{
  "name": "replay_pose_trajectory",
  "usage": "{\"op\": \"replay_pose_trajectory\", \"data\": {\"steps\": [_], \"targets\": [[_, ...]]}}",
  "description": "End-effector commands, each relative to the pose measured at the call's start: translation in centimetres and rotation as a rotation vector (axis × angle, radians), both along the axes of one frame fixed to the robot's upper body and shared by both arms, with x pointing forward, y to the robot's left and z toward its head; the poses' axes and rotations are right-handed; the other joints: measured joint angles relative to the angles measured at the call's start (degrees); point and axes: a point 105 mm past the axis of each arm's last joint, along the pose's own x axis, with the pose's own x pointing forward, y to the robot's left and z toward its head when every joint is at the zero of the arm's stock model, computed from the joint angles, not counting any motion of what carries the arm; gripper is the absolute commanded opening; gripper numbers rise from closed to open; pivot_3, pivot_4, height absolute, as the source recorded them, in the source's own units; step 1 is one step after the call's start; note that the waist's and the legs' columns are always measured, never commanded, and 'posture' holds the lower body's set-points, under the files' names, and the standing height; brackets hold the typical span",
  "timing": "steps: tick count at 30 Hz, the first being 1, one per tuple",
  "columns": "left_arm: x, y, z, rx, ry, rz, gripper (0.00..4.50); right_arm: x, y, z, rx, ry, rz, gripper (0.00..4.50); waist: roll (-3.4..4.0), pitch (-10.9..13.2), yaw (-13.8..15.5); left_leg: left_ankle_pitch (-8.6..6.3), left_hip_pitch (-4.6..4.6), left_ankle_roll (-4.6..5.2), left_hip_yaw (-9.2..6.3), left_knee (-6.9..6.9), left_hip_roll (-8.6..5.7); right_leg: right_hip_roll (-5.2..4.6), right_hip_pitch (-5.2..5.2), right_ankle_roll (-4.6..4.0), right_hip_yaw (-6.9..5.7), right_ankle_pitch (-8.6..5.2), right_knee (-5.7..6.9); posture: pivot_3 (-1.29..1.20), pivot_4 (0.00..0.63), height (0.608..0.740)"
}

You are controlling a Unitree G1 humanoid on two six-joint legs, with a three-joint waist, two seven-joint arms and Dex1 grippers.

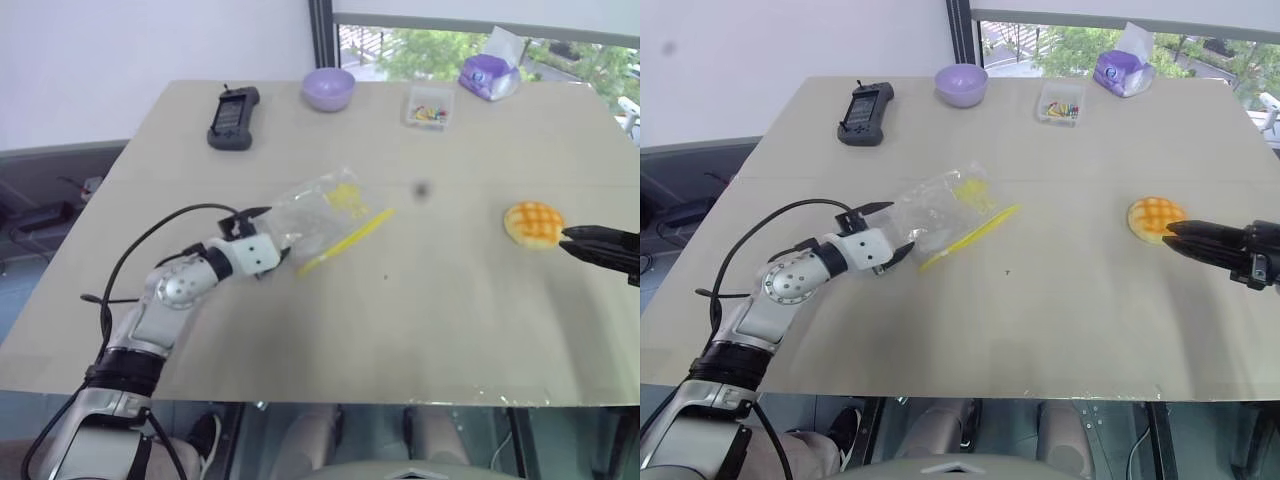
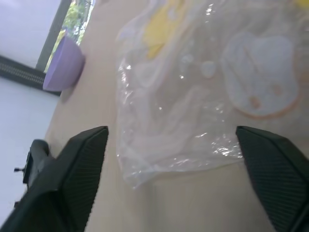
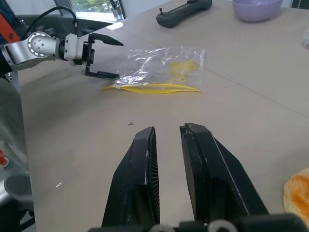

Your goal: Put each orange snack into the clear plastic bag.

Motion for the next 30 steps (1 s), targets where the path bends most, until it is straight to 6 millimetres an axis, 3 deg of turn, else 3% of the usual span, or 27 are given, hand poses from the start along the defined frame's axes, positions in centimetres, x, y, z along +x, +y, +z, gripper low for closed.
{"op": "replay_pose_trajectory", "data": {"steps": [1, 8, 12, 14, 23, 29, 30], "targets": [[-0.2, 0.1, -0.4, 0.091, 0.001, -0.034, 4.46, -0.2, -0.3, 1.1, -0.013, -0.062, -0.012, 0.88, 0.00, 0.00, 0.01, 0.00, 0.00, 0.00, 0.00, 0.00, 0.00, 0.00, 0.00, 0.00, 0.00, 0.00, 0.00, 0.00, 0.150, 0.740], [-1.0, 1.3, 0.7, 0.167, 0.048, -0.037, 4.46, -0.2, -0.5, 0.8, -0.021, -0.063, -0.034, 0.88, 0.01, -0.01, -0.23, 0.00, 0.01, 0.00, 0.02, -0.01, 0.02, 0.02, -0.01, 0.00, 0.03, 0.00, 0.01, 0.00, 0.150, 0.740], [-2.1, 2.4, -0.2, 0.205, 0.139, -0.017, 4.46, -0.3, -0.6, 0.9, -0.022, -0.066, -0.045, 0.88, 0.04, -0.02, -0.22, 0.00, 0.02, 0.00, 0.04, -0.01, 0.03, 0.02, -0.01, 0.00, 0.06, 0.00, 0.01, 0.00, 0.150, 0.740], [-1.6, 2.2, -0.1, 0.196, 0.109, -0.003, 4.46, -0.4, -0.6, 0.9, -0.023, -0.067, -0.050, 0.88, 0.06, -0.03, -0.13, 0.00, 0.05, 0.01, 0.04, -0.01, 0.03, 0.02, 0.00, 0.01, 0.06, 0.00, 0.03, 0.00, 0.150, 0.740], [1.2, -2.0, -2.7, 0.184, 0.032, -0.056, 4.46, -0.2, -0.6, 1.3, -0.026, -0.077, -0.054, 0.88, 0.26, -0.18, 0.84, 0.00, 0.09, 0.01, 0.09, 0.21, -0.06, 0.00, 0.22, 0.07, -0.15, 0.04, 0.08, 0.00, 0.150, 0.740], [2.3, -3.1, -4.2, 0.255, 0.000, -0.081, 4.46, -0.3, -0.5, 1.4, -0.026, -0.082, -0.058, 0.88, 0.42, -0.34, 1.57, 0.00, 0.09, 0.01, 0.10, 0.32, -0.09, 0.00, 0.25, 0.12, -0.16, 0.06, 0.13, 0.00, 0.150, 0.740], [2.4, -3.3, -4.4, 0.263, 0.002, -0.090, 4.22, -0.3, -0.5, 1.4, -0.025, -0.083, -0.061, 0.88, 0.47, -0.38, 1.57, 0.00, 0.09, 0.01, 0.10, 0.34, -0.09, 0.00, 0.25, 0.12, -0.15, 0.06, 0.14, 0.00, 0.150, 0.740]]}}
